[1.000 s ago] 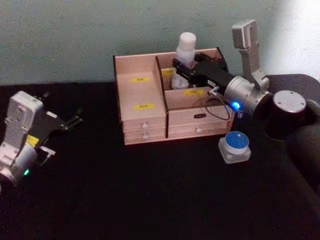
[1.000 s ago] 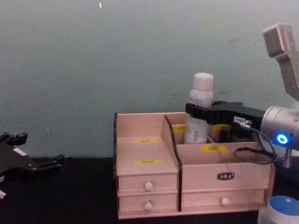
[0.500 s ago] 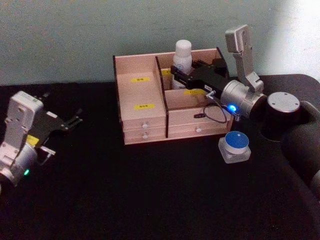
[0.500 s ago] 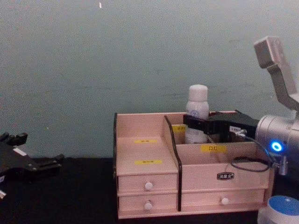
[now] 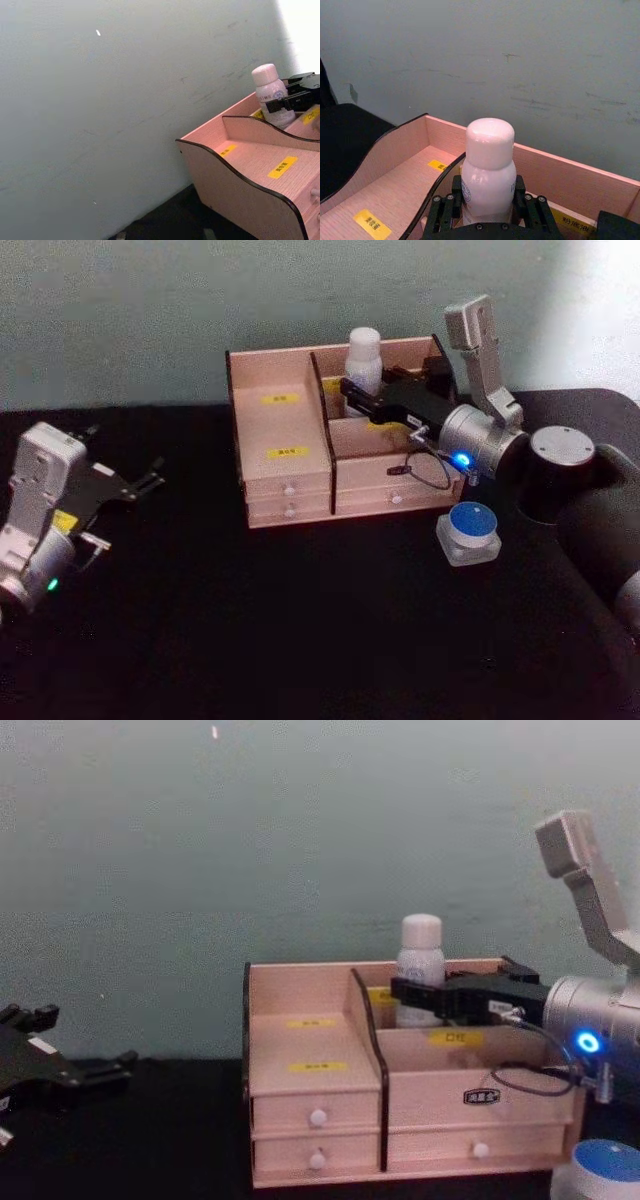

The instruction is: Pick up the facial cleanser and watermelon frost from the table and place them into the tiered storage box.

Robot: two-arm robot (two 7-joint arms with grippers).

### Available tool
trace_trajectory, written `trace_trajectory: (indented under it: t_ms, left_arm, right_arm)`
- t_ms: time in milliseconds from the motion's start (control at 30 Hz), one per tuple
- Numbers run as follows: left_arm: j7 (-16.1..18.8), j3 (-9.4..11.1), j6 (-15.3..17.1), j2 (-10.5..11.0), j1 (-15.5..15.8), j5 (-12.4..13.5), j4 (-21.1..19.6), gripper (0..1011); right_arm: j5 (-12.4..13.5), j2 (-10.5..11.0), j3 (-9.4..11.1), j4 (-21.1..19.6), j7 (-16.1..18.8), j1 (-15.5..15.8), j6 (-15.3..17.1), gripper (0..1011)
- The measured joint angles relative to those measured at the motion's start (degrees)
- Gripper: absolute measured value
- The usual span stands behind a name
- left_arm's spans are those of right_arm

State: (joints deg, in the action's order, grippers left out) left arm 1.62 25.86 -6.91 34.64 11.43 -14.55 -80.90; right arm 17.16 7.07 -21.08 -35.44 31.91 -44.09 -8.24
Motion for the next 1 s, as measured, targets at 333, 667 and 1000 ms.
trace_trajectory:
  t_ms: [333, 667, 1000]
  left_arm:
    - [0.00, 0.00, 0.00, 0.00, 0.00, 0.00, 0.00, 1001]
    - [0.00, 0.00, 0.00, 0.00, 0.00, 0.00, 0.00, 1001]
    - [0.00, 0.00, 0.00, 0.00, 0.00, 0.00, 0.00, 1001]
  right_arm:
    - [-0.06, 0.00, -0.01, -0.01, -0.06, 0.02, 0.03, 594]
    - [0.00, 0.02, -0.07, -0.01, -0.12, 0.05, 0.03, 719]
    - [0.03, 0.04, -0.10, 0.00, -0.13, 0.06, 0.03, 954]
